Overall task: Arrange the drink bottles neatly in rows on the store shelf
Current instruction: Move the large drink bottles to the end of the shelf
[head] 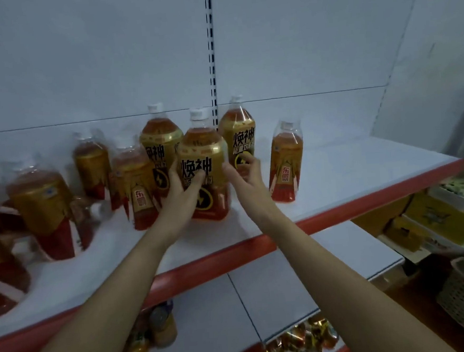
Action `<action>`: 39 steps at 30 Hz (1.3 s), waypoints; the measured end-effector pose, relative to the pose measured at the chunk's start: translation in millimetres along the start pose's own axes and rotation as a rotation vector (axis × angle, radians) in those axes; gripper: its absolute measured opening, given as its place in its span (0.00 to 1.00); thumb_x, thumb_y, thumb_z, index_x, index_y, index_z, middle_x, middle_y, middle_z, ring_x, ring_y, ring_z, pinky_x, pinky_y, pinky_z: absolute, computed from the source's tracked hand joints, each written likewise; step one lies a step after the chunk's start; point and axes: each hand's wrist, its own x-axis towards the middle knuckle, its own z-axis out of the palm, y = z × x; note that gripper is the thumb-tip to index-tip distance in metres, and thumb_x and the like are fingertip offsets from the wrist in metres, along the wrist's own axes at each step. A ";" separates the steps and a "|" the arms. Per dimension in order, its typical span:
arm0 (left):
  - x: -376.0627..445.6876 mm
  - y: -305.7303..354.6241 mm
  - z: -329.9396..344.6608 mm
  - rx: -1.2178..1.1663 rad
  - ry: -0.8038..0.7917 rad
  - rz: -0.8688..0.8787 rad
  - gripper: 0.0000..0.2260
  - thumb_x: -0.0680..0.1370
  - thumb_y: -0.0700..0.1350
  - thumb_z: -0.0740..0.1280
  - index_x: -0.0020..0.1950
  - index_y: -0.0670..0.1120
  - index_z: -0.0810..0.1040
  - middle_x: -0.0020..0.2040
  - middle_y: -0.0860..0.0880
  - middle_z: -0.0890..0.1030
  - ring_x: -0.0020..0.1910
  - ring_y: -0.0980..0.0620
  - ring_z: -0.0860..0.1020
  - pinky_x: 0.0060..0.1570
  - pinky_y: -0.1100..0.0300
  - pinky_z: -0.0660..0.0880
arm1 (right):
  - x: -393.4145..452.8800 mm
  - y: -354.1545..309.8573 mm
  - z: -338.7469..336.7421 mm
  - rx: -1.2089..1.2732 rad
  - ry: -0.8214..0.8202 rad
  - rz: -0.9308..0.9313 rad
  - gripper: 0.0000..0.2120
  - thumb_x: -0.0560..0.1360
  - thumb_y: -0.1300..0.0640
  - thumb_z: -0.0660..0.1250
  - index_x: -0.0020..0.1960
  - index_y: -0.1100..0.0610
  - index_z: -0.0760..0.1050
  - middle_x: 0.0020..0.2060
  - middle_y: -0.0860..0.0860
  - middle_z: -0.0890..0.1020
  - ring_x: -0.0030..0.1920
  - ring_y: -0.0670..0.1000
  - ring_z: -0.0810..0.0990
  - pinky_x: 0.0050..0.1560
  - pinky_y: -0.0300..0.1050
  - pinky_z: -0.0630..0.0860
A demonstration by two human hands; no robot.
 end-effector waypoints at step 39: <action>14.6 -22.8 28.0 0.312 0.074 -0.131 0.43 0.70 0.42 0.78 0.76 0.51 0.55 0.67 0.57 0.74 0.65 0.64 0.74 0.67 0.58 0.73 | 122.1 -49.8 -2.0 -0.003 -0.395 -0.241 0.14 0.71 0.47 0.68 0.29 0.51 0.75 0.27 0.46 0.80 0.31 0.52 0.78 0.38 0.54 0.77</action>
